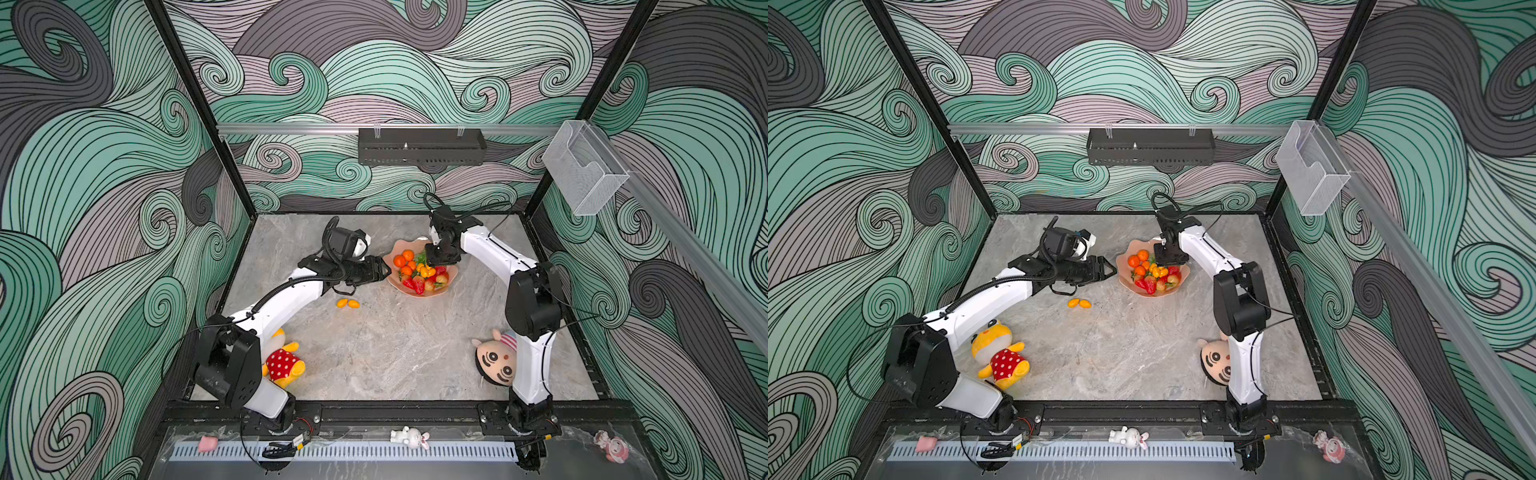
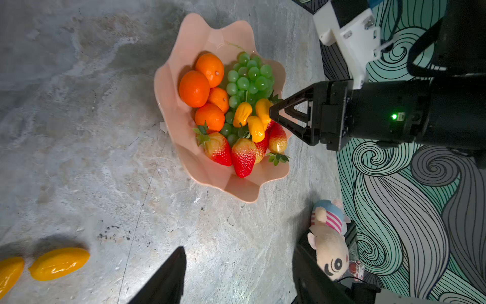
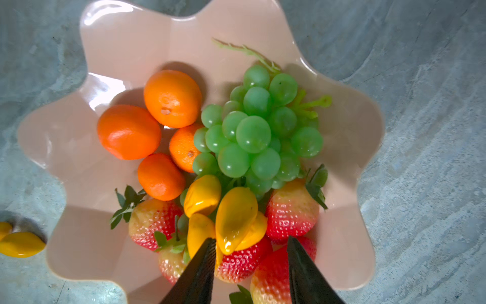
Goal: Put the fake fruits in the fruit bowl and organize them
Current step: 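Lower the kumquat into the bowl and open the right gripper, then move the right gripper back down to the two remaining kumquats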
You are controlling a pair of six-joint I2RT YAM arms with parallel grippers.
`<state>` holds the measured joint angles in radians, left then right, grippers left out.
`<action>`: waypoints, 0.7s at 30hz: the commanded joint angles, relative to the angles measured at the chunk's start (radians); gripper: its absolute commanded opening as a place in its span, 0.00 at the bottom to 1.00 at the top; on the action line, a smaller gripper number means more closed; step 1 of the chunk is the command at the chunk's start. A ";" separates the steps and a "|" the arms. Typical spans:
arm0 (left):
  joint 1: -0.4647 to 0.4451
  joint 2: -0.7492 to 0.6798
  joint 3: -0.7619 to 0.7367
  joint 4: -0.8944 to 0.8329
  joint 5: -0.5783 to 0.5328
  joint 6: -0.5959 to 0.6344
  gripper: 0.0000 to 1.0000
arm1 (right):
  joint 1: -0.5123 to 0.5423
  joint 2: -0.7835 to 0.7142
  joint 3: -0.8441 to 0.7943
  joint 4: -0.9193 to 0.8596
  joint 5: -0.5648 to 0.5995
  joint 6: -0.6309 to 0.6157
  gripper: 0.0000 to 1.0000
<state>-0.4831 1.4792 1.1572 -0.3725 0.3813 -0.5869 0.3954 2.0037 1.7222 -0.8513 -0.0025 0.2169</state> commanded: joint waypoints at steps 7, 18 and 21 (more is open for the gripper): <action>0.006 -0.243 -0.083 -0.082 -0.228 0.039 0.67 | 0.098 -0.238 -0.154 0.133 -0.036 0.002 0.46; 0.182 -0.476 -0.260 -0.138 -0.245 0.003 0.68 | 0.354 -0.106 -0.053 0.129 -0.037 -0.001 0.46; 0.276 -0.522 -0.303 -0.144 -0.184 -0.011 0.68 | 0.405 -0.043 -0.008 0.116 -0.041 -0.017 0.45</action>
<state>-0.2638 0.9939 0.8684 -0.4812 0.1532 -0.5793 0.7715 1.9175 1.6714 -0.7151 -0.0353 0.2161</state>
